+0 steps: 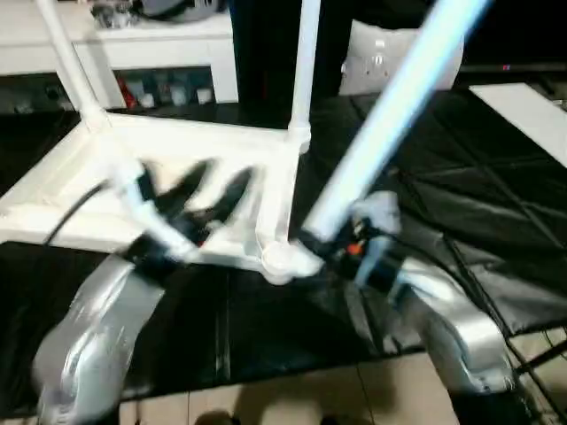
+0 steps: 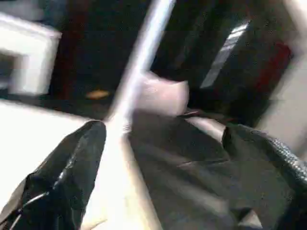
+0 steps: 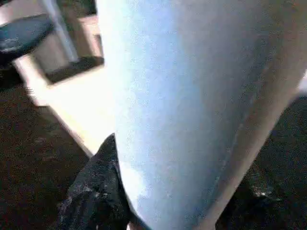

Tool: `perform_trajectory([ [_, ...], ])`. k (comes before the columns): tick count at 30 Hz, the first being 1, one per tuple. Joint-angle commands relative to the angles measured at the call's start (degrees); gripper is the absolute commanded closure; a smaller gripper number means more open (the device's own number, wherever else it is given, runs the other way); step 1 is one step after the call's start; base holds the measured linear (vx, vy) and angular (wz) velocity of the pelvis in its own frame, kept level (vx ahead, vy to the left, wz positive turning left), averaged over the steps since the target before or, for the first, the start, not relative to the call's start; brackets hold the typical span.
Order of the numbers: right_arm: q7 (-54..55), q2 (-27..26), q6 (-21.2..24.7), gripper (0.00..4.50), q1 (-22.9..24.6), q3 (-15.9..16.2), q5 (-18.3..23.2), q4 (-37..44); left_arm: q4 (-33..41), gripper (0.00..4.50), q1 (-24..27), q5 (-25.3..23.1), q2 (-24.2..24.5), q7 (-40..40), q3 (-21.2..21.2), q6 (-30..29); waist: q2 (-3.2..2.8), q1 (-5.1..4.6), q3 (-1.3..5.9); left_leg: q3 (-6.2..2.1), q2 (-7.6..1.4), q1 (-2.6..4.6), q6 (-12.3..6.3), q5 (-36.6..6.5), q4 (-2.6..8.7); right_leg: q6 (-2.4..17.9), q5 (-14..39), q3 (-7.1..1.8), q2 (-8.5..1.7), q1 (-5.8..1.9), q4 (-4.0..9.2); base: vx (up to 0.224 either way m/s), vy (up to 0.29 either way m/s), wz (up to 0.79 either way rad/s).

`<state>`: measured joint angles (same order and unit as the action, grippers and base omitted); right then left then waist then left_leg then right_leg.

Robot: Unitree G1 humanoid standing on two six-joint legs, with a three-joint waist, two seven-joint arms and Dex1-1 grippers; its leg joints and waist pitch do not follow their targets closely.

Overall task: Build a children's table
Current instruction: Pick table leg, then rotate table base

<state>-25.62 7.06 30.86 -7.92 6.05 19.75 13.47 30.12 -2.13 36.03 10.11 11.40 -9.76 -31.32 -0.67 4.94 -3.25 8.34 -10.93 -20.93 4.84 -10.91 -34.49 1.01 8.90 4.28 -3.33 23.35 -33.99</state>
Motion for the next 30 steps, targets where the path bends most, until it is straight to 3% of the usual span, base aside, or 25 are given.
perform_trajectory([
  [1, 5.12, -0.12, 3.78, 2.61, 2.44, -0.68, -3.55, 5.5, 3.27, 0.0, 4.47, -5.75, 0.35, -6.59, 0.06, -3.99, -0.13, -0.17, 3.32, -0.09, -1.19, -0.07, 0.71, -15.03, 4.56, -0.18, 28.1, -2.18, -3.11, -2.37, 5.23, 0.0, 0.0, 0.0],
  [3, 6.1, -0.35, 3.03, 2.61, 3.35, -0.53, -4.94, 6.27, 3.74, 0.0, 5.88, -7.51, 0.49, -7.59, 0.4, -4.33, -0.08, -0.18, 3.18, 0.01, -1.09, -0.1, 0.89, -15.77, 4.55, -1.36, 29.22, -2.19, -3.09, -2.23, 5.52, 0.0, 0.0, 0.0],
  [4, 8.81, -0.91, -0.47, 2.61, 4.82, -0.09, -9.25, 6.99, 3.71, 0.0, 8.27, -10.49, 0.28, -8.92, 0.34, -3.46, -0.13, -0.16, 3.17, 0.04, -0.77, 0.11, 0.81, -16.71, 4.38, -2.38, 32.16, -2.02, -3.13, -1.9, 6.02, 0.0, 0.0, 0.0],
  [6, 9.95, -0.87, -1.52, 2.61, 5.97, -0.15, -8.64, 7.5, 3.43, 0.0, 10.01, -12.85, 0.15, -8.79, 0.66, -0.31, 0.57, -0.29, 2.83, 0.14, -0.52, 0.13, 0.85, -18.04, 4.22, -4.23, 36.11, -1.74, -3.07, -1.54, 6.89, 0.0, 0.0, 0.0],
  [7, 9.4, -0.69, -1.84, 2.61, 6.35, -0.61, -7.22, 7.37, 3.46, 0.0, 10.55, -13.65, 0.49, -8.52, 1.12, 0.49, 0.38, -0.27, 2.84, 0.0, -0.38, 0.53, 0.63, -19.51, 4.07, -5.3, 38.56, -1.51, -3.16, -1.35, 7.36, 0.0, 0.0, 0.0],
  [8, 8.64, -0.78, -1.38, 2.61, 7.15, -1.8, -4.47, 7.69, 3.62, 0.0, 11.56, -15.24, 1.53, -7.59, 2.6, 2.39, 0.2, -0.27, 2.88, -0.3, -0.53, 0.62, 0.44, -20.47, 4.31, -5.38, 38.06, -1.35, -3.14, -1.41, 7.32, 0.0, 0.0, 0.0],
  [10, 8.19, -0.81, -0.71, 2.61, 7.44, -2.22, -3.25, 7.64, 3.61, 0.0, 11.91, -15.22, 1.47, -7.65, 3.03, 2.61, 0.05, -0.53, 2.66, -0.5, -0.99, 1.09, 0.01, -23.45, 4.67, -4.73, 36.52, -0.86, -2.9, -1.27, 7.79, 0.0, 0.0, 0.0],
  [11, 8.02, -0.78, -0.43, 2.61, 7.47, -2.29, -3.04, 7.43, 3.74, 0.0, 11.99, -14.74, 1.01, -8.29, 3.11, 2.35, -0.46, -0.57, 2.66, -0.67, -1.03, 1.17, 0.12, -24.36, 4.75, -4.29, 35.94, -0.66, -2.96, -1.44, 7.71, 0.0, 0.0, 0.0],
  [12, 7.7, -0.69, -0.55, 2.61, 7.4, -2.29, -2.96, 7.16, 3.85, 0.0, 11.93, -14.7, 0.82, -8.98, 3.37, 1.87, -0.26, -0.84, 2.47, -0.87, -1.13, 0.92, 0.27, -25.89, 4.98, -4.04, 35.81, -0.33, -3.01, -1.81, 7.9, 0.0, 0.0, 0.0],
  [13, 7.27, -0.88, -0.11, 2.61, 7.38, -2.43, -2.79, 7.23, 4.13, 0.0, 11.79, -14.74, 0.4, -9.64, 3.77, 0.97, -0.8, -0.87, 2.6, -1.09, -1.18, 1.02, 0.51, -26.65, 5.08, -3.58, 35.09, -0.28, -3.25, -2.09, 7.73, 0.0, 0.0, 0.0],
  [15, 6.47, -1.8, 0.78, 2.61, 7.28, -2.97, -1.9, 7.35, 4.22, 0.0, 11.11, -16.76, 0.28, -10.1, 5.43, -0.25, -0.15, -1.25, 2.57, -1.2, -1.3, 0.83, 0.37, -26.95, 5.29, -2.98, 33.96, -0.2, -3.37, -2.43, 7.9, 0.0, 0.0, 0.0],
  [17, 6.43, -1.86, 0.66, 2.61, 7.13, -2.95, -1.88, 7.28, 4.05, 0.0, 10.87, -17.04, 0.37, -9.75, 5.68, -0.19, -0.25, -1.42, 2.42, -1.19, -1.16, 1.07, 0.46, -27.31, 5.19, -2.87, 34.85, -0.24, -3.53, -2.15, 8.02, 0.0, 0.0, 0.0],
  [20, 6.71, -0.72, 0.54, 2.61, 5.89, -1.38, -2.54, 6.46, 2.88, 0.0, 8.97, -19.29, 0.79, -11.3, 5.8, -0.77, -0.29, -2.01, 2.16, -1.33, -0.94, 1.13, 0.64, -28.3, 5.03, -3.6, 37.73, 0.29, -3.56, -2.3, 8.53, 0.0, 0.0, 0.0],
  [21, 6.44, -0.13, 1.08, 2.61, 5.34, -0.44, -2.62, 6.08, 2.52, 0.0, 8.06, -21.1, 2.22, -11.27, 6.64, -0.98, -1.76, -1.08, 1.63, -4.59, -0.86, -2.83, 0.44, -34.2, 8.38, -1.81, 36.58, 2.96, -3.76, -5.44, 5.7, 0.0, 0.0, 0.0],
  [22, 6.64, 0.04, 0.84, 2.61, 5.16, 0.08, -3.3, 5.79, 2.36, 0.0, 7.8, -21.01, 2.07, -11.77, 6.58, -1.97, -1.87, -1.54, 2.01, -7.22, -1.88, -3.2, 2.18, -40.43, 9.08, 0.64, 27.23, 2.21, -3.64, -6.05, 1.94, -0.043, -0.035, 0.42],
  [23, 6.76, 0.14, 0.65, 2.61, 5.03, 0.37, -3.76, 5.55, 2.21, 0.0, 7.65, -20.79, 1.79, -12.28, 6.47, -2.58, -1.89, -1.62, 2.0, -8.53, -2.38, -3.09, 3.38, -43.28, 9.5, 2.32, 23.34, 1.67, -3.41, -6.03, 0.93, -0.02, -0.083, 0.62],
  [24, 6.55, 0.13, 0.4, 2.61, 4.96, 0.64, -4.36, 5.28, 2.09, 0.0, 7.46, -21.54, 1.6, -12.75, 6.52, -1.81, -1.93, -1.72, 1.6, -11.01, -3.72, -2.52, 3.88, -47.16, 11.19, 4.99, 20.14, 1.49, -2.37, -5.34, -1.06, -0.02, -0.083, 0.62],
  [25, 6.27, 0.14, 0.23, 2.61, 4.92, 0.88, -4.81, 5.06, 2.07, 0.0, 7.27, -22.04, 1.19, -13.3, 6.34, -1.11, -2.09, -1.08, 1.21, -11.91, -4.16, -2.79, 3.07, -47.99, 12.34, 7.38, 20.4, 0.63, -1.72, -4.78, -3.59, 0.005, -0.152, 0.74],
  [26, 6.16, -0.46, 0.57, 2.61, 5.2, 0.56, -4.21, 4.97, 2.65, 0.0, 7.22, -21.7, 0.31, -14.15, 5.51, -1.15, -1.77, -0.86, 1.22, -12.62, -4.52, -2.87, 2.66, -48.12, 12.98, 8.28, 20.97, 0.01, -1.21, -4.6, -5.17, 0.016, -0.234, 0.88],
  [27, 6.4, -1.08, 0.96, 2.61, 5.42, 0.02, -3.35, 4.93, 3.24, 0.0, 7.38, -22.1, 0.59, -14.45, 5.41, -1.82, -1.18, 0.51, 1.22, -11.11, -2.7, -3.83, 1.54, -44.42, 11.9, 10.33, 24.7, -1.68, -0.73, -4.06, -5.43, 0.016, -0.234, 0.88],
  [28, 6.41, -1.12, 0.99, 2.61, 5.43, -0.02, -3.3, 4.92, 3.27, 0.0, 7.38, -22.13, 0.61, -14.46, 5.41, -1.85, 0.53, 0.47, 1.32, -8.87, 0.76, -3.15, 1.5, -37.49, 6.99, 11.93, 33.81, -2.6, -1.64, -2.34, -0.31, 0.085, -0.253, 1.04],
  [29, 6.46, -1.93, 1.34, 2.61, 5.84, -0.61, -1.69, 5.15, 3.73, 0.0, 7.83, -22.32, 0.5, -14.53, 5.07, -1.88, 1.42, -0.09, -0.5, -0.42, 7.35, 2.67, -6.77, -17.72, -12.78, 11.22, 65.87, -6.24, -2.45, 3.68, 10.82, 0.158, -0.207, 0.65],
  [30, 6.46, -1.87, 1.35, 2.61, 6.0, -0.53, -1.42, 5.37, 3.85, 0.0, 7.97, -22.05, 0.13, -14.71, 4.67, -2.21, 1.53, 1.42, -0.07, -0.48, 6.88, 0.44, -7.6, -17.49, -11.42, 7.69, 64.74, -9.18, -3.89, -0.6, 9.62, 0.158, -0.207, 0.65],
])
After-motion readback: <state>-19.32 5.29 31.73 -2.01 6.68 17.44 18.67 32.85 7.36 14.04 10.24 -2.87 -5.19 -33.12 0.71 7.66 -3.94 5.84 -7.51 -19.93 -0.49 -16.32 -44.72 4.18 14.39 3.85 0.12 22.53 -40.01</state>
